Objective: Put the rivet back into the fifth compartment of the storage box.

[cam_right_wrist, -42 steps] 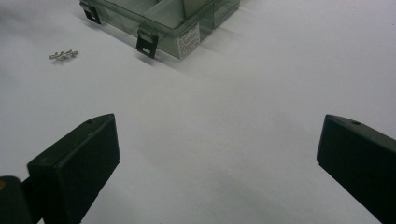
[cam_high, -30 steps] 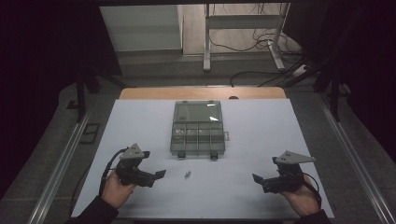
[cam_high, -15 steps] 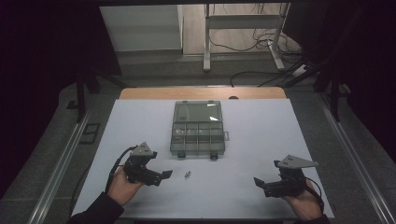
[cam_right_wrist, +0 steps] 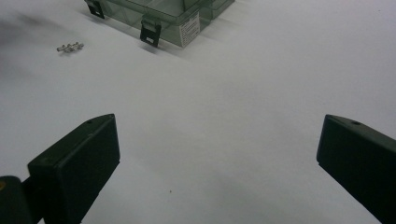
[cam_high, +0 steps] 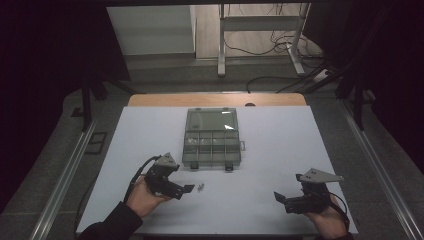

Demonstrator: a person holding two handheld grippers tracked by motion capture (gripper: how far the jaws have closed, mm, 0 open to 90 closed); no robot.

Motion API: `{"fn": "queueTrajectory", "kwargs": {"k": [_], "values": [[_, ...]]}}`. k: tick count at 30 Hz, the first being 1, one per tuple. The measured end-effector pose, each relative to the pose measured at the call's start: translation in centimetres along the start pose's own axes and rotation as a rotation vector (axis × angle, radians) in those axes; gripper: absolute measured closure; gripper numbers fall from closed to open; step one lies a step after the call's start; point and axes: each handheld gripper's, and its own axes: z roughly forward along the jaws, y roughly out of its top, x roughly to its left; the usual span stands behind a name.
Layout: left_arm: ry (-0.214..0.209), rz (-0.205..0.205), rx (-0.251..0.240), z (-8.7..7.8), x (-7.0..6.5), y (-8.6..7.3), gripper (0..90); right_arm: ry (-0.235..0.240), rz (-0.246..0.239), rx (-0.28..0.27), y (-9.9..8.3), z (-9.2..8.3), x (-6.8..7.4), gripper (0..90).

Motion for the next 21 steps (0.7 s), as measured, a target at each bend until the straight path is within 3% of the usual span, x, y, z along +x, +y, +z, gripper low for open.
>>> {"fn": "queueTrajectory", "kwargs": {"k": [5,21], "values": [[0.004,0.025,0.039,1.0,-0.2,0.3,13.9,-0.003,0.000,-0.001,0.0,-0.1,0.0,0.0],[-0.028,0.038,0.133,4.0,-0.2,1.2,41.4,-0.012,-0.015,0.023,-0.1,0.2,-0.1,0.0]]}}
